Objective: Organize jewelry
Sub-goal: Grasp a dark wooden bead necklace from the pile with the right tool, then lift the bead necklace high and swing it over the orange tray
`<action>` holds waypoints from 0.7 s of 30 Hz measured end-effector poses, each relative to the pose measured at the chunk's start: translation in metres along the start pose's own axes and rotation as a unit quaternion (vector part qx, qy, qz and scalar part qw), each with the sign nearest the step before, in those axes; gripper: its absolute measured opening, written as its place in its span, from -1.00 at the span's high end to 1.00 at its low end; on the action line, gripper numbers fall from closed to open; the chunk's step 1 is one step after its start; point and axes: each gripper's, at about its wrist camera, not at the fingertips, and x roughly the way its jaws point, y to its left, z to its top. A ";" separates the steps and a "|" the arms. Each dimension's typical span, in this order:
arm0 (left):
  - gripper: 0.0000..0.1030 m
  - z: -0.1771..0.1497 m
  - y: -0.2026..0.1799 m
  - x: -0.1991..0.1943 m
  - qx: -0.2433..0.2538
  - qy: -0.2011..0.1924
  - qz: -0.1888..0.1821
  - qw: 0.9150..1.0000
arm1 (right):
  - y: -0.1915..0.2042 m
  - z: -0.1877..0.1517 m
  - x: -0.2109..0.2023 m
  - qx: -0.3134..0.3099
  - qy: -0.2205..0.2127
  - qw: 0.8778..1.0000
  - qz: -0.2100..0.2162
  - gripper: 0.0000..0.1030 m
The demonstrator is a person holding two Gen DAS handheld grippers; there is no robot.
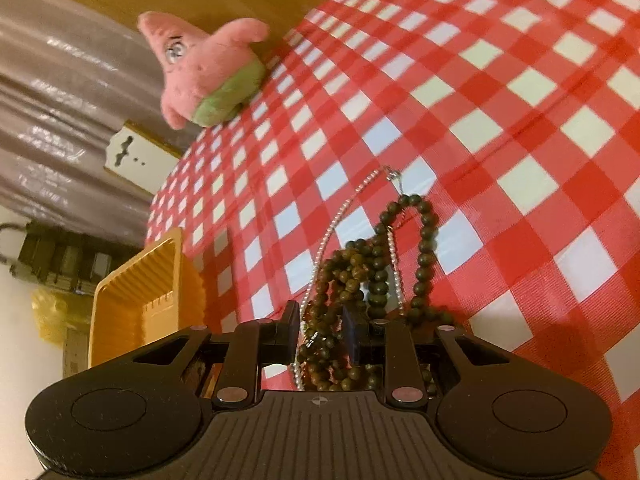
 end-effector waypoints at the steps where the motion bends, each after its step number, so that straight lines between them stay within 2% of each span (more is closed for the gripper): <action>1: 0.67 0.000 0.000 0.000 0.000 0.000 0.000 1.000 | 0.000 0.000 0.002 0.006 0.001 1.000 -0.001 0.59; 4: 0.67 0.000 0.000 0.000 0.000 0.000 0.000 1.000 | -0.004 0.002 0.009 0.023 0.005 1.000 -0.011 0.70; 8: 0.67 0.000 0.000 0.000 0.000 0.000 0.000 1.000 | -0.007 0.003 0.015 0.044 0.006 0.999 -0.020 0.75; 10: 0.67 0.000 0.000 0.000 0.000 0.000 0.000 1.000 | -0.003 0.001 0.015 0.031 0.004 0.999 -0.022 0.83; 17: 0.67 0.000 -0.001 0.000 0.001 -0.001 0.000 1.000 | 0.018 -0.001 -0.010 -0.040 -0.037 0.998 -0.009 0.87; 21: 0.67 0.000 0.000 0.000 0.001 -0.001 0.000 1.000 | 0.025 0.002 -0.032 -0.055 -0.063 0.996 0.014 0.87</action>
